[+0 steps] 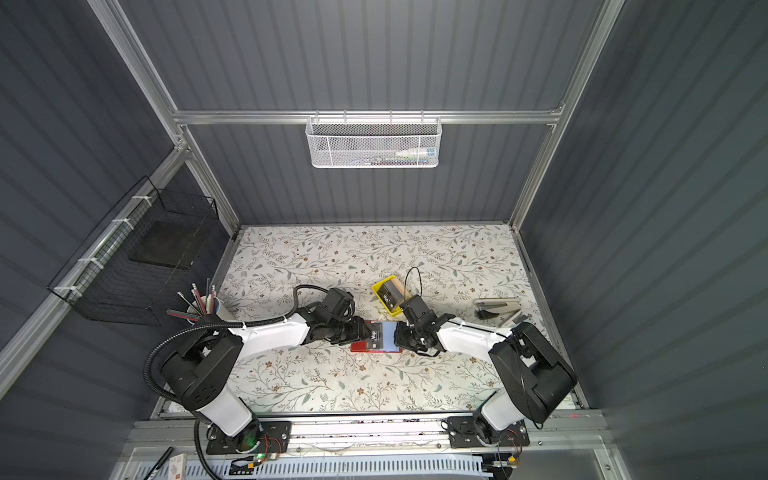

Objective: Insert credit cards into a card holder
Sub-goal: Insert the credit card into the card slot.

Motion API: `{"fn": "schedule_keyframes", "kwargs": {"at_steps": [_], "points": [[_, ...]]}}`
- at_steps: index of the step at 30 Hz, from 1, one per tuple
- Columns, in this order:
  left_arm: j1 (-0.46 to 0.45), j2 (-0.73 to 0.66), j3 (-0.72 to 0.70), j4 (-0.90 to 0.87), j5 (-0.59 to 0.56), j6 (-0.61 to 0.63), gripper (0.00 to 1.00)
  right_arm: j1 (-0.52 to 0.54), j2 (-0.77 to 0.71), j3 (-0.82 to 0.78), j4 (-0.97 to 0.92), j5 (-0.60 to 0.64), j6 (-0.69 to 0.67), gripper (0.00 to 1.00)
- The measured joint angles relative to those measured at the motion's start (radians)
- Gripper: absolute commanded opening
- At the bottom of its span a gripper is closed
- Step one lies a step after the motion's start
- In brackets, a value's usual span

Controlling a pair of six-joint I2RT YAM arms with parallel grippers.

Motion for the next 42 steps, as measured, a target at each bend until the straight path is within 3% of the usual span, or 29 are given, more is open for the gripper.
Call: {"fn": "schedule_keyframes", "kwargs": {"at_steps": [42], "points": [[-0.009,0.077,0.000,0.204,0.140,-0.062,0.47,0.000,-0.001,-0.013,0.013,0.006,0.000,0.19]]}}
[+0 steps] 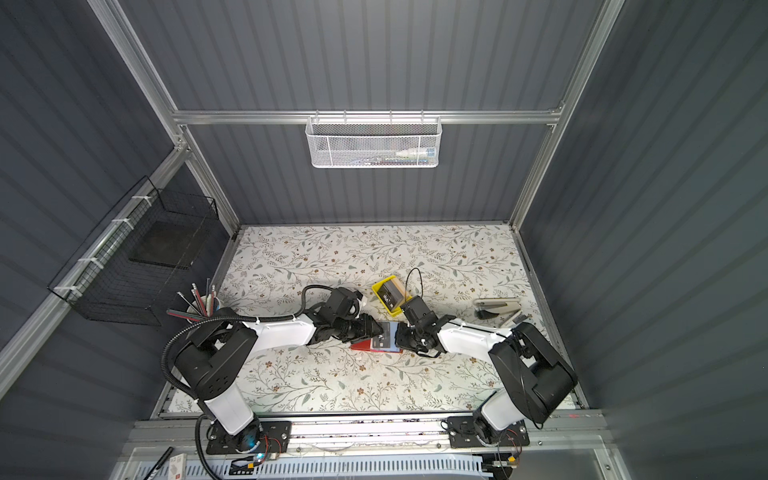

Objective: Insert credit cards into a card holder
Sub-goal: Insert the credit card into the card slot.

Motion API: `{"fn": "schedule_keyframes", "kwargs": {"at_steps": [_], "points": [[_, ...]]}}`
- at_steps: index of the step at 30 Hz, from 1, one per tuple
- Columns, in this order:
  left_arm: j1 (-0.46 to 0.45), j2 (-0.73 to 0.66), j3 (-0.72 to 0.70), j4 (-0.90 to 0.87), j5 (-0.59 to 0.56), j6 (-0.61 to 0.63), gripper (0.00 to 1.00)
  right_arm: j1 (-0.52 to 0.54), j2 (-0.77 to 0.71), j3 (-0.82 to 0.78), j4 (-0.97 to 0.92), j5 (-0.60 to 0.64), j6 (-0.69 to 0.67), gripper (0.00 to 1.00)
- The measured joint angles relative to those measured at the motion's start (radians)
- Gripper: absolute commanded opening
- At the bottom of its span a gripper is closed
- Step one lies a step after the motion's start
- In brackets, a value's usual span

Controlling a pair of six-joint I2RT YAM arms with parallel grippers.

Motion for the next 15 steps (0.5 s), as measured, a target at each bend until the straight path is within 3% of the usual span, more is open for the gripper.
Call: {"fn": "schedule_keyframes", "kwargs": {"at_steps": [15], "points": [[-0.005,-0.005,0.046,-0.132,-0.086,0.036,0.47,0.000,-0.001,-0.001,0.000,0.002,0.000,0.20]]}}
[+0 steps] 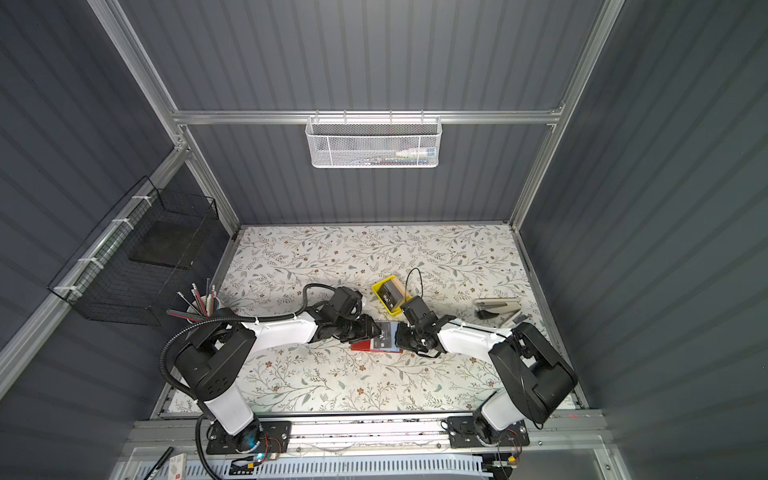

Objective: Insert credit cards into a card holder
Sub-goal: Insert the credit card into the card slot.

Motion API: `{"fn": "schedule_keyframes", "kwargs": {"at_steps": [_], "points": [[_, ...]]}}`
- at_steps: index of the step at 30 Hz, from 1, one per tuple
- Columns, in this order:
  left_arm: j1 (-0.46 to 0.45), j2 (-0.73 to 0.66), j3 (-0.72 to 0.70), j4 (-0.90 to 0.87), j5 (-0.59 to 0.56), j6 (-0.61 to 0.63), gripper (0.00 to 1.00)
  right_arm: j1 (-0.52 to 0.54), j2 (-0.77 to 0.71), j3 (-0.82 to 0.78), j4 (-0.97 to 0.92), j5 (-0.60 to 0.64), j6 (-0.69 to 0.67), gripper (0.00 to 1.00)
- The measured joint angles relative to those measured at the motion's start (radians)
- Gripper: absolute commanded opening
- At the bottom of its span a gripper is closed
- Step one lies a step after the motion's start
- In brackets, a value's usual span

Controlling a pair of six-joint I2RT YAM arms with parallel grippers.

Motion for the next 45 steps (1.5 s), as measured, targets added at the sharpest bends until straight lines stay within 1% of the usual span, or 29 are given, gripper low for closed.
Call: {"fn": "schedule_keyframes", "kwargs": {"at_steps": [6,12,22,30,36,41,45], "points": [[0.000,0.002,0.000,0.016,0.010,0.000,0.46,0.000,0.000,0.000,0.000,0.002,0.000,0.19],[0.000,0.005,0.000,0.057,0.054,-0.010,0.43,0.000,0.000,-0.001,0.000,0.002,0.000,0.19],[0.000,0.019,0.000,0.121,0.092,-0.020,0.43,0.000,0.000,-0.001,0.000,0.002,-0.002,0.19],[0.000,0.019,0.004,0.032,0.021,-0.011,0.43,0.000,0.000,-0.001,-0.001,0.006,-0.003,0.19],[0.000,0.019,0.005,0.022,0.011,-0.008,0.43,0.000,-0.023,-0.004,-0.011,0.026,-0.003,0.15],[0.000,0.019,0.005,0.022,0.011,-0.009,0.44,-0.006,-0.063,-0.012,-0.019,0.042,-0.003,0.15],[0.000,0.012,-0.008,0.031,0.010,-0.016,0.44,-0.016,-0.057,-0.012,-0.026,0.043,-0.003,0.15]]}}
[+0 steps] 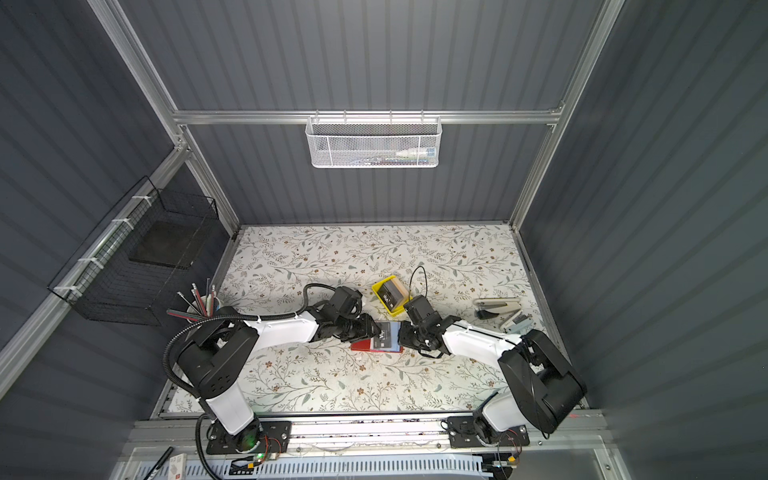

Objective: Insert credit cards into a card holder
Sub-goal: Insert the credit card into the card slot.

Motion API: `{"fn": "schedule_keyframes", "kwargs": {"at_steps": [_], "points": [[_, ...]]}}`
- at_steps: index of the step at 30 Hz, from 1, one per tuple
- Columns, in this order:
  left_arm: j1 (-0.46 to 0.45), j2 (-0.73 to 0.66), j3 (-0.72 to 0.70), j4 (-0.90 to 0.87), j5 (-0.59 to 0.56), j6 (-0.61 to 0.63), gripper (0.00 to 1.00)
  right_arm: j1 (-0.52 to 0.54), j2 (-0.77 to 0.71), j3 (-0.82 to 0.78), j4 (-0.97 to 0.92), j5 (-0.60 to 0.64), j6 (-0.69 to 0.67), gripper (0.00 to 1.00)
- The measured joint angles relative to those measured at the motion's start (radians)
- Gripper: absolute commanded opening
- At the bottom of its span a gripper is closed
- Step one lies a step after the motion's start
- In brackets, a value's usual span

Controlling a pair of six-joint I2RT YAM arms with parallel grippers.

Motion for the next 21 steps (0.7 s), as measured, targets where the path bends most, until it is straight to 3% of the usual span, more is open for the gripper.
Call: {"fn": "schedule_keyframes", "kwargs": {"at_steps": [9,21], "points": [[-0.010,-0.040,-0.062,0.043,-0.001,-0.033,0.44,-0.003,0.047,0.001,0.008,-0.008,-0.005,0.15],[-0.011,-0.028,-0.041,0.039,0.006,-0.038,0.45,-0.003,0.054,0.002,0.025,-0.013,-0.024,0.15]]}}
